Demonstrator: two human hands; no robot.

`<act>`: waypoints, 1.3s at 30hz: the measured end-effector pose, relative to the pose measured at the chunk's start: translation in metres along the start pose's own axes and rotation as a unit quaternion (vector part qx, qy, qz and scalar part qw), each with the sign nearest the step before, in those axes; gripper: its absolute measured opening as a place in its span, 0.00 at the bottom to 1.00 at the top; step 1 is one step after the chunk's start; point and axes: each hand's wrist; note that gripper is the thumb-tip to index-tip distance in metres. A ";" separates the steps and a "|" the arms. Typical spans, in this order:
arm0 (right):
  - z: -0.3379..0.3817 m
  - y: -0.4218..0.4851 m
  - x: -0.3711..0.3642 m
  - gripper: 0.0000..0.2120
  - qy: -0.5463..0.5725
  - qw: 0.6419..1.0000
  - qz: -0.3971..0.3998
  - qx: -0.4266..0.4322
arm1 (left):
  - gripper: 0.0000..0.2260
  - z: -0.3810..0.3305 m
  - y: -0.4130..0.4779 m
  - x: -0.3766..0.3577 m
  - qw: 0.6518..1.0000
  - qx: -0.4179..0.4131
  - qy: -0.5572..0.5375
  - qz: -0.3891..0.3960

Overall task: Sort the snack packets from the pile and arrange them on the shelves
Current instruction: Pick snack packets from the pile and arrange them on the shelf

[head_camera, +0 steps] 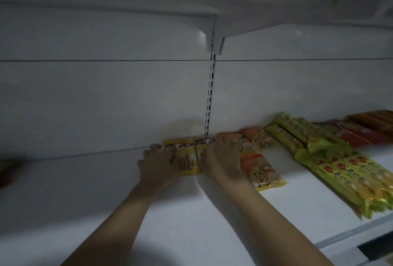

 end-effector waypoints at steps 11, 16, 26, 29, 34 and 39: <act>-0.019 -0.005 -0.011 0.18 0.114 0.992 0.035 0.043 | 0.36 -0.003 -0.007 -0.013 0.985 -0.147 0.088 -0.035; -0.024 -0.004 -0.021 0.16 0.137 0.988 0.001 0.070 | 0.27 0.000 -0.008 -0.017 0.978 -0.165 0.119 -0.049; -0.030 0.000 -0.026 0.14 0.138 0.986 0.017 0.092 | 0.26 -0.003 -0.017 -0.019 0.967 -0.202 0.140 -0.058; -0.031 0.004 -0.029 0.14 0.140 0.985 0.025 0.096 | 0.26 -0.004 -0.017 -0.022 0.968 -0.207 0.135 -0.051; -0.033 0.004 -0.032 0.18 0.118 0.986 0.033 0.111 | 0.28 -0.003 -0.015 -0.026 0.966 -0.222 0.126 -0.046; -0.033 0.003 -0.031 0.22 0.128 0.984 0.048 0.117 | 0.32 -0.002 -0.013 -0.024 0.965 -0.226 0.126 -0.041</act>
Point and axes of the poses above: each hand's wrist, its own y-axis towards the middle knuckle, its own x-axis out of the back of the hand, z = x × y, and after that the axes turned 12 degrees about x, right-handed
